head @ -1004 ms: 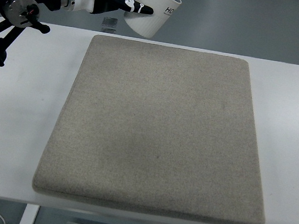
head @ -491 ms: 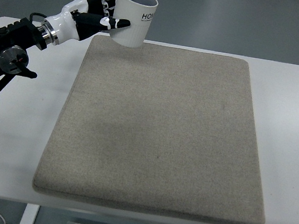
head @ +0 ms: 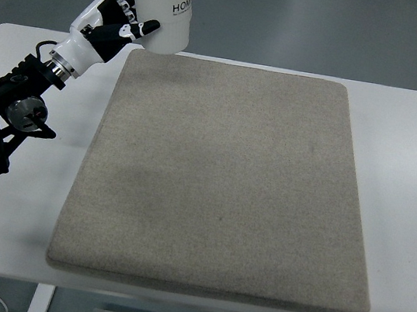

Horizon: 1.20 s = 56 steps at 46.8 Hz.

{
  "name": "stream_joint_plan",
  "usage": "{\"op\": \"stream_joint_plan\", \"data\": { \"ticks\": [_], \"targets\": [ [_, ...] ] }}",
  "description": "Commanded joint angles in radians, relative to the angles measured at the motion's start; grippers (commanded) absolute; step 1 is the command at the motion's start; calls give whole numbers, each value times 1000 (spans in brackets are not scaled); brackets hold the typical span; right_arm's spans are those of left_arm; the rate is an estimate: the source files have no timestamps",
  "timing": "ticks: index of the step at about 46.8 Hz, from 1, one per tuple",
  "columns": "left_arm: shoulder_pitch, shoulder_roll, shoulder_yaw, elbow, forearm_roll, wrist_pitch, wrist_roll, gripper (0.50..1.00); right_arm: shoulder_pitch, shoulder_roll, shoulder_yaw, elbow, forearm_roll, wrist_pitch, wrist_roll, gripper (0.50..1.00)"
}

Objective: Upright white cup

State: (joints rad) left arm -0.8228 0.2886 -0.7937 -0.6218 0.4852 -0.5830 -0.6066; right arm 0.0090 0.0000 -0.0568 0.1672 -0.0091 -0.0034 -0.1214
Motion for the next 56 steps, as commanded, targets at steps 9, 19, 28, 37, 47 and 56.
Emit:
{"op": "stream_joint_plan", "data": {
  "ticks": [9, 19, 28, 37, 47, 56],
  "targets": [
    [-7, -14, 2, 8, 65, 6, -4, 500, 0, 0, 0, 0, 3, 2, 0, 930],
    [-2, -16, 1, 8, 125, 17, -4, 500, -1, 0, 0, 0, 3, 2, 0, 930],
    [1, -8, 2, 8, 127, 26, -4, 503, -6, 0, -1, 0, 3, 2, 0, 930],
    [10, -6, 4, 8, 127, 22, -4, 506, -9, 0, -1, 0, 3, 2, 0, 930],
    [56, -6, 13, 14, 128, 22, -4, 508, -11, 0, 0, 0, 3, 2, 0, 930],
    [67, -12, 37, 57, 128, 22, -4, 508, -14, 0, 0, 0, 3, 2, 0, 930]
  ]
}}
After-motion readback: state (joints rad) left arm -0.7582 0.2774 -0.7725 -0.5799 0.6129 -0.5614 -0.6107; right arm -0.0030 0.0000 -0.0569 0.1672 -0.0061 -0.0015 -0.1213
